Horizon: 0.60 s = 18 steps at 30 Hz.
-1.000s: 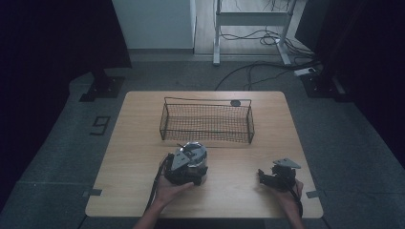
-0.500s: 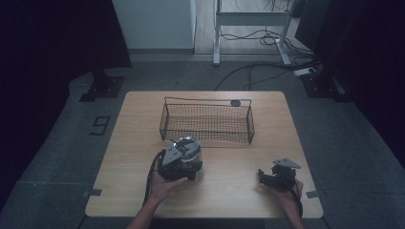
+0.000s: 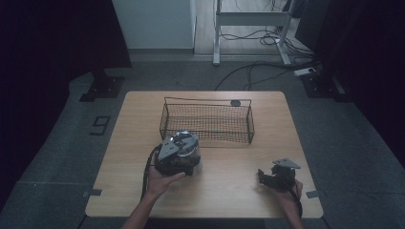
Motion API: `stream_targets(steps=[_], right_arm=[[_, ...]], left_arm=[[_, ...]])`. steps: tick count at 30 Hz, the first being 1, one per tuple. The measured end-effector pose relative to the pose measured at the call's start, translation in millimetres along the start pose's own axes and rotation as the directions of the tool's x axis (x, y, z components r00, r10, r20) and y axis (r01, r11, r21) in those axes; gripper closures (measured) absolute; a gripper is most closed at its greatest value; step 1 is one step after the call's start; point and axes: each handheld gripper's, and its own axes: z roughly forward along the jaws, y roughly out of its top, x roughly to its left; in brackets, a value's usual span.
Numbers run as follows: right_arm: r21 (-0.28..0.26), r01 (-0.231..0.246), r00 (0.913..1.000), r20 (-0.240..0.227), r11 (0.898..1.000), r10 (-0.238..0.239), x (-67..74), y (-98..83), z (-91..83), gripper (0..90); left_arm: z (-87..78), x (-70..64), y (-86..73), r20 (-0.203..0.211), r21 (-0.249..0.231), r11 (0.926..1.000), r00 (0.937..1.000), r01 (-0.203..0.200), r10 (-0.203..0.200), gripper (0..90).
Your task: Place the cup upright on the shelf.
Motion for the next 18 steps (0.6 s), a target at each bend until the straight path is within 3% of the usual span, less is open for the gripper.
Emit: stream_targets(steps=[11,18], right_arm=[[-0.001,0.002,1.0,-0.003,1.0,-0.002,1.2,0.5,0.5,14.4],[-0.001,0.004,1.0,-0.004,1.0,-0.004,1.1,0.5,0.6,14.4]], left_arm=[[-5.6,12.1,19.6,0.006,-0.026,0.9994,0.9997,0.023,-0.023,4.0],[-5.3,15.3,31.5,0.001,-0.035,0.9992,0.9998,0.018,-0.018,4.1]])
